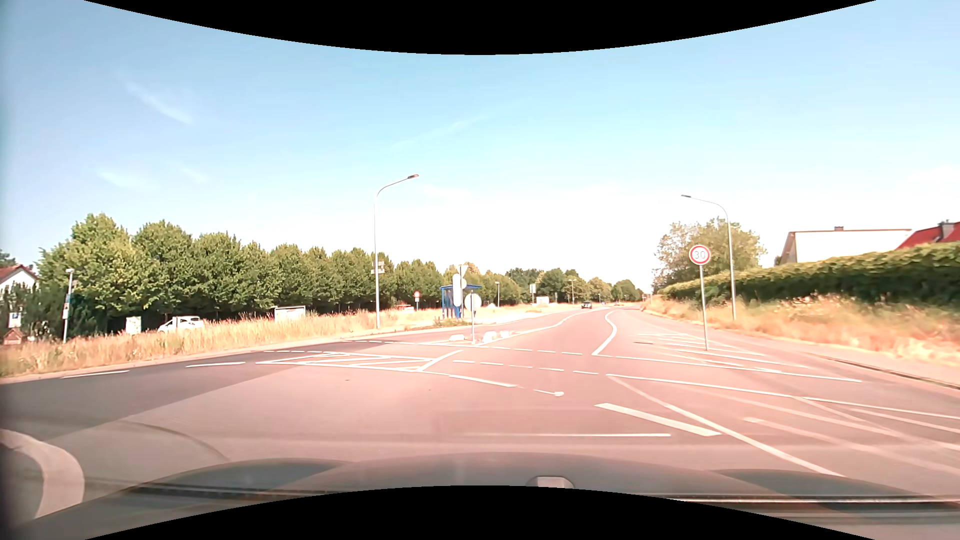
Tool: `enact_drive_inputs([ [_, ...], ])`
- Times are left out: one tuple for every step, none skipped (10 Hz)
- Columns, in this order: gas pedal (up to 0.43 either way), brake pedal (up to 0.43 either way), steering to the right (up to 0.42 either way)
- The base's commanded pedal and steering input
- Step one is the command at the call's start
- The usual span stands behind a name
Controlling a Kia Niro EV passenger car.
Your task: Follow the waypoints while adhering to traffic rules and regulations
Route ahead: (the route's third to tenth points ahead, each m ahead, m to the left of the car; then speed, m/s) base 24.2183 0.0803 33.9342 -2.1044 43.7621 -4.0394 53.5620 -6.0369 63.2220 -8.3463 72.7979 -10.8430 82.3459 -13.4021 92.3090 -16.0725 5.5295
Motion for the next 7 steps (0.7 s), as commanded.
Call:
enact_drive_inputs([
  [0.11,0.0,-0.078],
  [0.118,0.0,-0.056],
  [0.118,0.0,-0.034],
  [0.13,0.0,-0.01],
  [0.13,0.0,0.01],
  [0.13,0.0,0.027],
  [0.13,0.0,0.043],
])
